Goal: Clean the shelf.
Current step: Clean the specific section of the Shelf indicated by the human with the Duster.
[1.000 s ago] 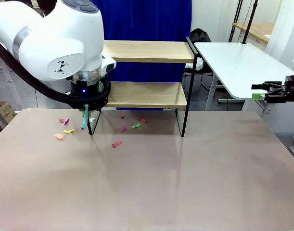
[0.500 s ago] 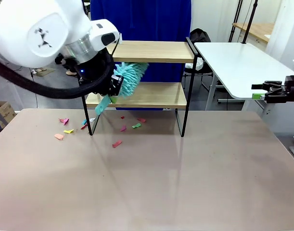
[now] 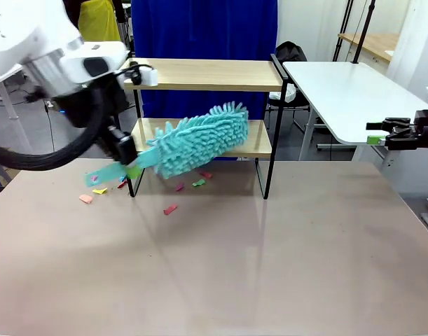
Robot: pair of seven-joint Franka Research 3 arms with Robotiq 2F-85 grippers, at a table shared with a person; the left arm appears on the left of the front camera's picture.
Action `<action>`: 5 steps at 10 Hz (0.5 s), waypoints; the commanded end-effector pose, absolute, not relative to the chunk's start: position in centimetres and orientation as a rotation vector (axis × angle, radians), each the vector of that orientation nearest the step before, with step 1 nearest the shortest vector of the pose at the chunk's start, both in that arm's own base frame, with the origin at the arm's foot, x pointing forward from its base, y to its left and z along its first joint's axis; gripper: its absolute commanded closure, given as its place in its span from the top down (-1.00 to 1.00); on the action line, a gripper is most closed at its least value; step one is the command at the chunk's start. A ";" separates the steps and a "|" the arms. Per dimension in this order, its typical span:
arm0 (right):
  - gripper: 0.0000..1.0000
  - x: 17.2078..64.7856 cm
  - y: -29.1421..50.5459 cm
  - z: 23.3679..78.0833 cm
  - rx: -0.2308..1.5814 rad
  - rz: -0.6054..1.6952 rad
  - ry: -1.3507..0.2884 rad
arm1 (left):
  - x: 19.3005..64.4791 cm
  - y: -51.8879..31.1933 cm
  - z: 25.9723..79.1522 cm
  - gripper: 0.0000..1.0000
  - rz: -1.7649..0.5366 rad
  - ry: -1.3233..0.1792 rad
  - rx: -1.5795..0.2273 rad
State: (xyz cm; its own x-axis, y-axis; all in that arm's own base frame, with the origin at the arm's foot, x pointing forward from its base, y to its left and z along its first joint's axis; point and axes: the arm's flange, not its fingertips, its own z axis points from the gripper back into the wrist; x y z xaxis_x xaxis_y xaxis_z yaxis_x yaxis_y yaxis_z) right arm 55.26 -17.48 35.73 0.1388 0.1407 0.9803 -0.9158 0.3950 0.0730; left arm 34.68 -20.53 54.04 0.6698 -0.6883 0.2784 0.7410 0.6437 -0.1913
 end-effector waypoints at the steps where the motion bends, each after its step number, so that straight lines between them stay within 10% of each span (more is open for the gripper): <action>1: 1.00 55.0 -17.2 36.0 0.839 0.917 -1.177 | 33.3 -16.6 54.7 -0.74 -0.916 -0.176 -0.250; 5: 1.00 55.0 -17.2 36.0 0.839 0.917 -1.177 | 27.9 -12.0 57.6 -0.74 -1.041 0.058 -0.086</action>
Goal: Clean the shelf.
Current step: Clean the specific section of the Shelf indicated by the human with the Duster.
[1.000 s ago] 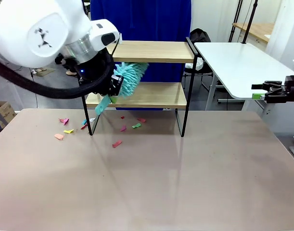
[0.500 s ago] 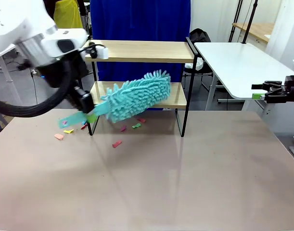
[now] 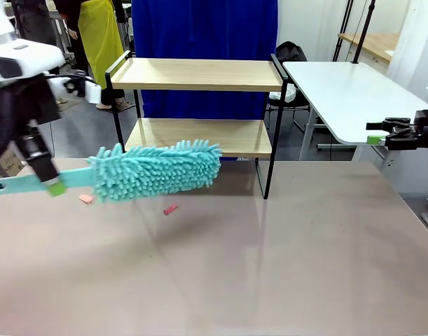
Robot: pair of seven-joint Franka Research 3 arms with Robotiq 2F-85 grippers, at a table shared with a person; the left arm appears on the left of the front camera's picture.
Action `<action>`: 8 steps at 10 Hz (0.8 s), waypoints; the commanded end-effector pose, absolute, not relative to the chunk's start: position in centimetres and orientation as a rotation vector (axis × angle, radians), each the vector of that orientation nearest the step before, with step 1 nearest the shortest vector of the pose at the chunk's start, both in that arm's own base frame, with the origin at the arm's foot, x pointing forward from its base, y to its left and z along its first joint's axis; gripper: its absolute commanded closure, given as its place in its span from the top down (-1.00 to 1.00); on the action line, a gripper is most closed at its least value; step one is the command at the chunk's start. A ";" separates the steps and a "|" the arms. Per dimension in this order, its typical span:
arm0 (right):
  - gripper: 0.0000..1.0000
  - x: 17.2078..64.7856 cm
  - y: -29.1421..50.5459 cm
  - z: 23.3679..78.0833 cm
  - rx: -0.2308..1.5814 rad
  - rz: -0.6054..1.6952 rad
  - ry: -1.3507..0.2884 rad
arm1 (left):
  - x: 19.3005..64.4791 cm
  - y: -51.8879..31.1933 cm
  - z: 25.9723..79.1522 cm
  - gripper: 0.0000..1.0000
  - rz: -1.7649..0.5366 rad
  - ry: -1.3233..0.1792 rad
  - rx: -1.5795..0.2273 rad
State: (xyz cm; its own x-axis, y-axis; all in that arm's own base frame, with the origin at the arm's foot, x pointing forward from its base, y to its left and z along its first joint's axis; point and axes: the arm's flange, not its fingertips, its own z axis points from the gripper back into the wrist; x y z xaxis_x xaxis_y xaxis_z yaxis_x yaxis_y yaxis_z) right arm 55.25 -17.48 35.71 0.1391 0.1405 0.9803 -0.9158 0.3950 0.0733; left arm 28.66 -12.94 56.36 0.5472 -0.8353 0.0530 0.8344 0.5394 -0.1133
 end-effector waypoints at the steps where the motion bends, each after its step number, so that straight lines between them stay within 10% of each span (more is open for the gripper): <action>1: 1.00 55.0 -17.2 36.0 0.839 0.917 -1.177 | 27.1 -12.1 58.9 -0.74 -1.034 0.141 -0.027; 8: 1.00 55.0 -17.2 36.0 0.839 0.917 -1.177 | 25.2 -12.4 60.3 -0.74 -1.011 0.269 0.050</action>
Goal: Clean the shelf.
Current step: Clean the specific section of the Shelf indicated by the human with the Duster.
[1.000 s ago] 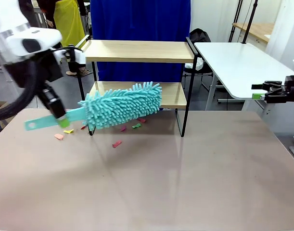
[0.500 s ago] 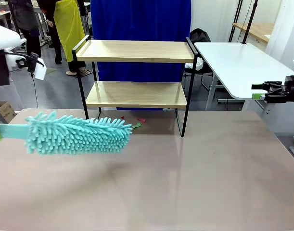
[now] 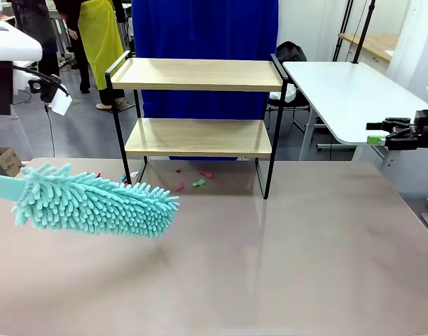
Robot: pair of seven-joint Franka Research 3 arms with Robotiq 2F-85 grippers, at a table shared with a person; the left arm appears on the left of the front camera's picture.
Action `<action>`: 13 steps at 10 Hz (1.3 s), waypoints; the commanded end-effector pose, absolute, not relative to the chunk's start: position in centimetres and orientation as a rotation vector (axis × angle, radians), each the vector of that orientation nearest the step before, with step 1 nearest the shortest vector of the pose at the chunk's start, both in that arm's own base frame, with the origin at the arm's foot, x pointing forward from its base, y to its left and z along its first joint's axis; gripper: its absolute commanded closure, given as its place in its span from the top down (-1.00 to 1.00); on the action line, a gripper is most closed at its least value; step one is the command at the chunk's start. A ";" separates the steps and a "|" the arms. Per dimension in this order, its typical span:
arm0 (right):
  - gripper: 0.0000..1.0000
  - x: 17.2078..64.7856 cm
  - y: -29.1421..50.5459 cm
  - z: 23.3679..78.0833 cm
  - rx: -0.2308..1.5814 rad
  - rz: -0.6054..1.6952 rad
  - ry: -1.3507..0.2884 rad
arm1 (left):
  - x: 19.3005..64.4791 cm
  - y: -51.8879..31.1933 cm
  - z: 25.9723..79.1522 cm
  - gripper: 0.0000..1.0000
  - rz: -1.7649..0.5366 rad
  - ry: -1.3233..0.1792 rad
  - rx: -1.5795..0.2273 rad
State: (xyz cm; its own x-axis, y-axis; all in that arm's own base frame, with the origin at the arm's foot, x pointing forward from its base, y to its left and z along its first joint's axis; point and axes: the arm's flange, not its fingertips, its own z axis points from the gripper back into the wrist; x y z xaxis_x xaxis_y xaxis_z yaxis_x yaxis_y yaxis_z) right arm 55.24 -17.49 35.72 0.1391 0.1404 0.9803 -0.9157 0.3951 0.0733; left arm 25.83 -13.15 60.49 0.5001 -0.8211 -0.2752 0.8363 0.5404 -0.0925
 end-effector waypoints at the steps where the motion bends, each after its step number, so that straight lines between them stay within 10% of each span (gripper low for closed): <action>1: 1.00 55.0 -17.2 36.0 0.839 0.917 -1.177 | 25.2 -12.4 60.3 -0.74 -1.011 0.269 0.050; 13: 1.00 55.0 -17.2 36.0 0.839 0.917 -1.177 | 25.2 -12.4 60.3 -0.74 -1.011 0.269 0.050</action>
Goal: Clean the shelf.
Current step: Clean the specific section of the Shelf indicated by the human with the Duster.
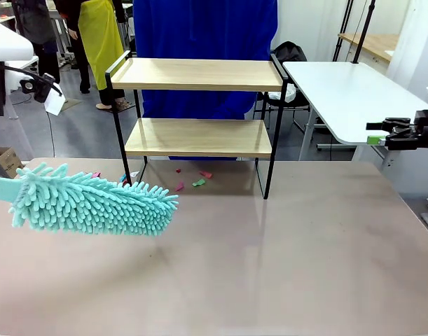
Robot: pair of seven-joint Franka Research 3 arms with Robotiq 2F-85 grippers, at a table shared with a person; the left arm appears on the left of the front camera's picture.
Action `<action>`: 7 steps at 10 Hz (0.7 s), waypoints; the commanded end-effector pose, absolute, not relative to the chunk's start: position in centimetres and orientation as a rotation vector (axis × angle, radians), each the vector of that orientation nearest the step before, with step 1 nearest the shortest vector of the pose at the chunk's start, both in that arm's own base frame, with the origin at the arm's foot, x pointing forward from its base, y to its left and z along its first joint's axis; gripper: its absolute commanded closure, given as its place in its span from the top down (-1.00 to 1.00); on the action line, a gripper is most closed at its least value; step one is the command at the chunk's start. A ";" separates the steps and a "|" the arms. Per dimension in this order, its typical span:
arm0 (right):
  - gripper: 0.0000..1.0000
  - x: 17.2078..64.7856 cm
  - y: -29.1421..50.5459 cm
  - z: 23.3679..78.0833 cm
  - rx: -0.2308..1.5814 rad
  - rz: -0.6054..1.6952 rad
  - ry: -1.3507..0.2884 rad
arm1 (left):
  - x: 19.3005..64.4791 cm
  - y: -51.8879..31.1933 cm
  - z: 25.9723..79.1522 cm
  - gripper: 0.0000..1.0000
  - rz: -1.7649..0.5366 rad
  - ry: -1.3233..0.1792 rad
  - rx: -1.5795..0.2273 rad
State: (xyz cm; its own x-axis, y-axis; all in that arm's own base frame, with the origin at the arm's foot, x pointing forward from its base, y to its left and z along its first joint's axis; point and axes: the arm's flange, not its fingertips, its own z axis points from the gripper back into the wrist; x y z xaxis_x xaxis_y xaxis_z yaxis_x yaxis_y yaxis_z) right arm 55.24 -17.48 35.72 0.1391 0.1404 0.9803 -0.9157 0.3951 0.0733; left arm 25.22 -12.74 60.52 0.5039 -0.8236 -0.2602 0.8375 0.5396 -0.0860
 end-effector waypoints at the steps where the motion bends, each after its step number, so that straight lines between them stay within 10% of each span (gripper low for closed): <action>1: 1.00 55.0 -17.2 36.0 0.839 0.917 -1.177 | 25.2 -12.4 60.3 -0.74 -1.011 0.269 0.050; 7: 1.00 55.0 -17.2 36.0 0.839 0.917 -1.177 | 25.2 -12.4 60.3 -0.74 -1.011 0.269 0.050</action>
State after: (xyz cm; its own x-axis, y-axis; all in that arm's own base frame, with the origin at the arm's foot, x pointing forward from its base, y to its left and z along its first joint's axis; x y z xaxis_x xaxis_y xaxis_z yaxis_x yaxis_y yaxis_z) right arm 55.24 -17.48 35.72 0.1391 0.1404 0.9803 -0.9157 0.3951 0.0733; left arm 25.21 -12.75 60.52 0.5036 -0.8238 -0.2602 0.8377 0.5392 -0.0860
